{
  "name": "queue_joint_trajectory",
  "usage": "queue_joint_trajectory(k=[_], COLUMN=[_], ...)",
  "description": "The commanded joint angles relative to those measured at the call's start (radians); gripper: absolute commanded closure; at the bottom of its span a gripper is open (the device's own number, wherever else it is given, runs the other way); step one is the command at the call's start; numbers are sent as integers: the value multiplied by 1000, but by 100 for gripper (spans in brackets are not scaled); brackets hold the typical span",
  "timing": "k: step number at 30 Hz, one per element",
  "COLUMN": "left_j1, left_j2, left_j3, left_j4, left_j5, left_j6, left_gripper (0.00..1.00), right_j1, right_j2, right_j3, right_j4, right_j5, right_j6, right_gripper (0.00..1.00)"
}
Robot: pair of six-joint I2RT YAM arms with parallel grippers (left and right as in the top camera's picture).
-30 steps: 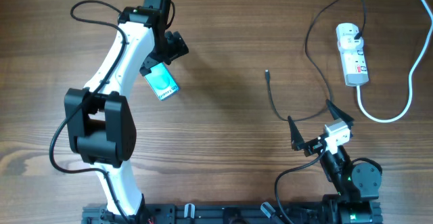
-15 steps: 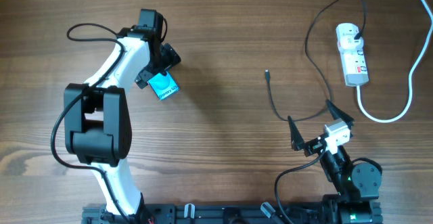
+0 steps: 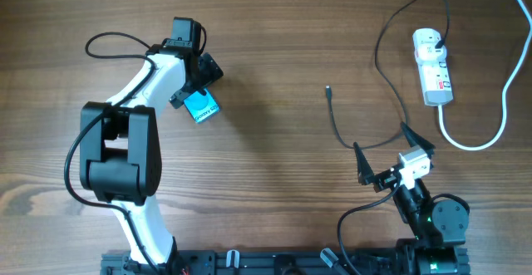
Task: Plug charger to phone and switch on socket
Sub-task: 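Lower the left gripper and grasp the phone's top edge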
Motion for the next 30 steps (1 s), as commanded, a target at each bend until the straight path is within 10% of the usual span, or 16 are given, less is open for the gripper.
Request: queue_joint_trajectory(k=[1, 30], left_j1=[-2, -2], left_j2=[60, 90], left_j3=[-39, -39], left_j4=[3, 34], left_j5=[40, 88], left_j6=[8, 9], left_gripper=[0, 0], right_j1=[4, 4], right_j2=[-7, -7], right_j3=[-1, -1], right_j4=[5, 5], right_j5=[-8, -8], right_j6=[2, 2], right_gripper=[0, 0])
